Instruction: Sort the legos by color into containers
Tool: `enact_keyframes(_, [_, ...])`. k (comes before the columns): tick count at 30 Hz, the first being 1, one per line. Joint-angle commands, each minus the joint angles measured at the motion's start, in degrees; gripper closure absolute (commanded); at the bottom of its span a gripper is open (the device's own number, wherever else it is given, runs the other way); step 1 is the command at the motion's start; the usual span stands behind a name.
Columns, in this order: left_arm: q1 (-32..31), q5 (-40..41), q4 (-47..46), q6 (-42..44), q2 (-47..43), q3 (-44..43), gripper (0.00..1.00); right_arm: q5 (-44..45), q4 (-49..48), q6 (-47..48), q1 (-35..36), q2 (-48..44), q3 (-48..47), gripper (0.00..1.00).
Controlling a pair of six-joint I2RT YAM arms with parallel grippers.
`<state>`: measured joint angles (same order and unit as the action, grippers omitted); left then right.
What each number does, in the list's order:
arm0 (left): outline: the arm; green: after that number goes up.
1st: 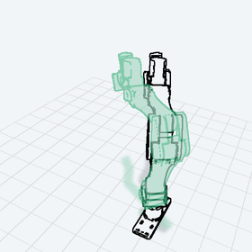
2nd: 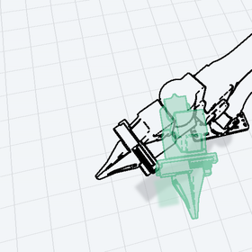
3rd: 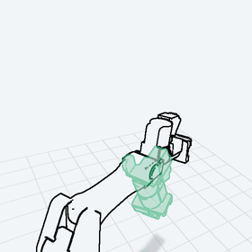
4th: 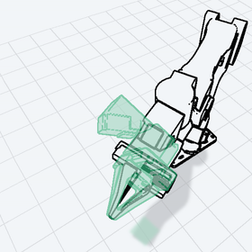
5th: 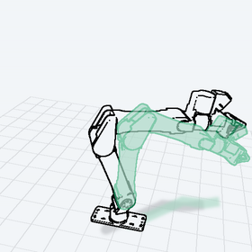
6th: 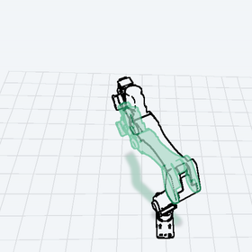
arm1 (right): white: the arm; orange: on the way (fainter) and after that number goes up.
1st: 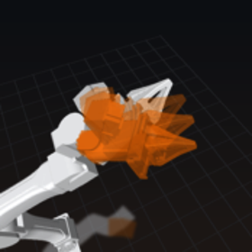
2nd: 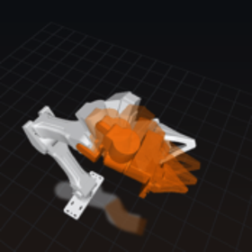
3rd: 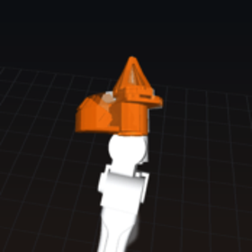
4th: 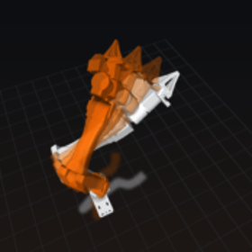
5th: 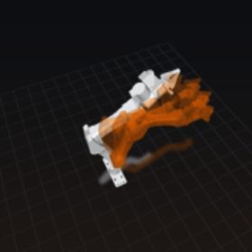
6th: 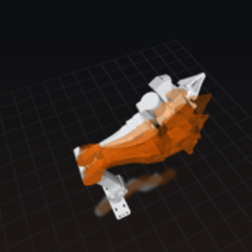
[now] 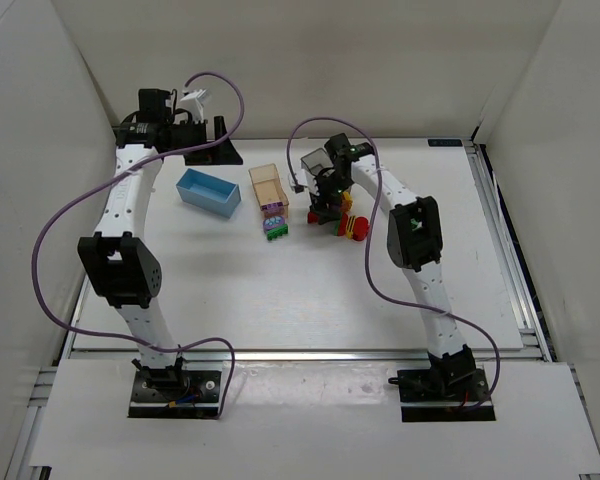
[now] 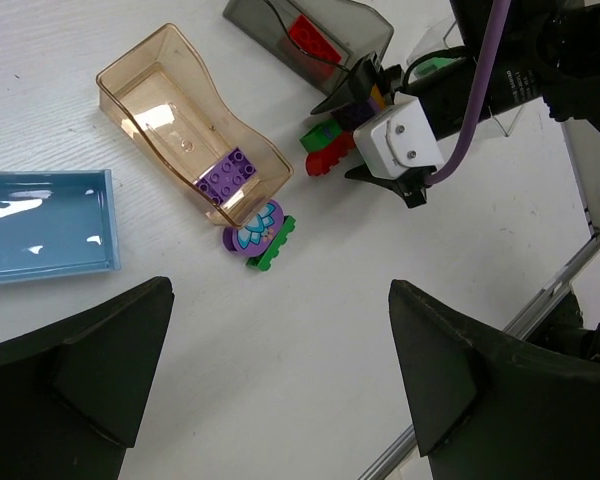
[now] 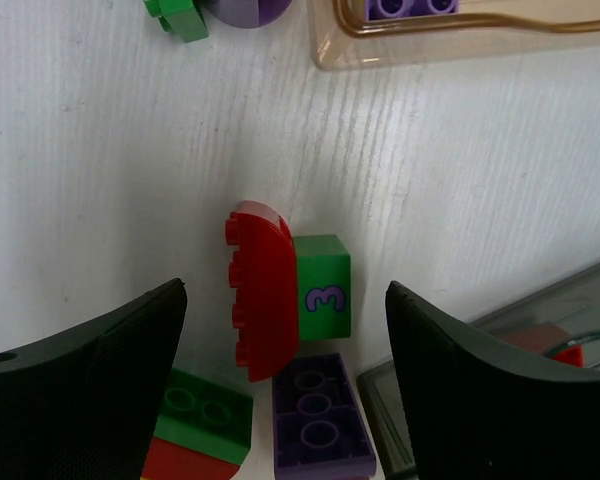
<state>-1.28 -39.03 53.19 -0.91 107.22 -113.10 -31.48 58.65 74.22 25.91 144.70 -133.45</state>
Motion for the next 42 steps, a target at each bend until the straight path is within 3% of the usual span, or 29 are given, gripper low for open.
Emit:
enact_keyframes(1, [0.4, -1.23, 0.16, 0.29, -0.17, -1.25, 0.01, -0.51, 2.25, 1.9, 0.02, 0.76, -1.99, 0.17])
enact_keyframes(6, [0.58, -1.49, 0.16, -0.23, 0.45, -1.42, 0.0, -0.24, 2.78, 2.07, 0.54, 0.84, -0.76, 0.23])
enact_keyframes(9, [0.49, -1.84, 0.33, -0.32, 0.53, -1.51, 0.01, -0.07, 3.4, 1.55, 0.63, 0.93, -0.41, 0.34])
enact_keyframes(16, [0.58, -8.86, -0.36, -1.81, -1.92, 5.42, 0.01, -1.82, 1.21, -5.3, -0.77, -4.94, 3.89, 0.77])
enact_keyframes(20, [0.49, -17.21, -4.56, -4.88, -7.27, 14.11, 0.0, -5.51, -4.94, -18.53, -1.39, -15.38, 10.83, 0.82])
enact_keyframes(24, [-0.04, -24.07, -9.14, -10.24, -11.5, 25.0, 0.01, -7.71, -16.97, -32.09, -0.86, -26.47, 19.08, 0.85])
enact_keyframes(27, [-1.96, -28.03, -10.12, -11.75, -12.21, 26.7, 0.04, -11.04, -25.07, -38.61, -0.16, -34.21, 24.28, 0.85])
enact_keyframes(31, [-3.38, -31.36, -10.47, -12.71, -10.54, 24.08, 0.08, -17.02, -24.21, -38.28, 2.82, -39.39, 25.51, 0.85])
enact_keyframes(37, [-4.96, -34.53, -11.27, -14.39, -8.96, 21.08, 0.15, -18.0, -20.16, -27.21, 7.92, -43.54, 28.95, 0.84])
enact_keyframes(42, [-6.98, -34.54, -11.27, -14.3, -10.36, 20.37, 0.1, -15.98, -17.87, -21.84, 9.77, -43.89, 29.39, 0.85])
